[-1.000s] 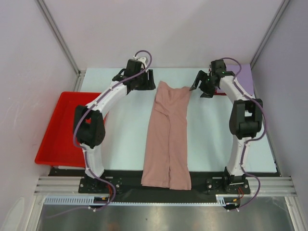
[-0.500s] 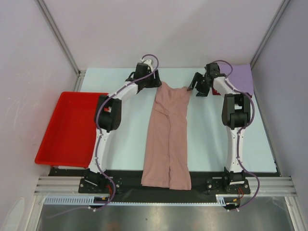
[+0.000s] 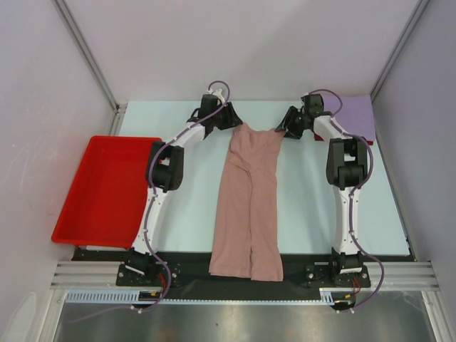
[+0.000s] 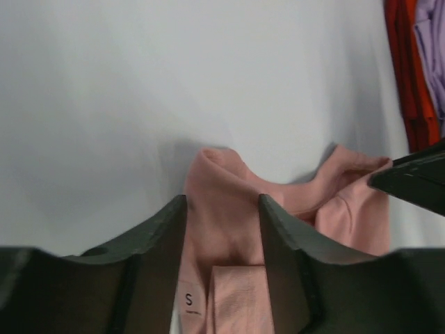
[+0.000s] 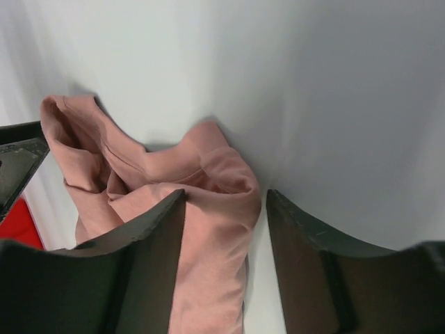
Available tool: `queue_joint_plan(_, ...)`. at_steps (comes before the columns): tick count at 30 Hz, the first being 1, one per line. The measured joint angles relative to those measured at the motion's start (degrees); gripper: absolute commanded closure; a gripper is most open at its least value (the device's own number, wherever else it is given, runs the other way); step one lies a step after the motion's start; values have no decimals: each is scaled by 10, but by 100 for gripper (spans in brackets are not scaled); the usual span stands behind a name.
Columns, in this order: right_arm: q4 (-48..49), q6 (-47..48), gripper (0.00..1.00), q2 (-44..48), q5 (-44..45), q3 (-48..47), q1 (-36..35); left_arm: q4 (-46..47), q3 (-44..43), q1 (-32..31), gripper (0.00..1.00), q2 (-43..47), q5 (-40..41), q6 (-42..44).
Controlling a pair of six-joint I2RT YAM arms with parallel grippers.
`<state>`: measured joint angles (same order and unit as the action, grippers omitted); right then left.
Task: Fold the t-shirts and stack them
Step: Fold the tshirt
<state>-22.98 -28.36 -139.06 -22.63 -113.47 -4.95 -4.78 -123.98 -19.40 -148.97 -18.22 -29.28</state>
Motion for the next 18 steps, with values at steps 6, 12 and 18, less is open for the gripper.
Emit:
queue_joint_plan(6, 17, -10, 83, -5, -4, 2, -3, 10, 0, 2, 95, -3, -32, -23)
queue_joint_plan(12, 36, -25, 95, -19, -4, -5, 4, 11, 21, 12, 100, 5, 17, -22)
queue_joint_plan(18, 32, -26, 95, -81, -10, -100, 17, 7, 31, 30, 100, 10, 66, -22)
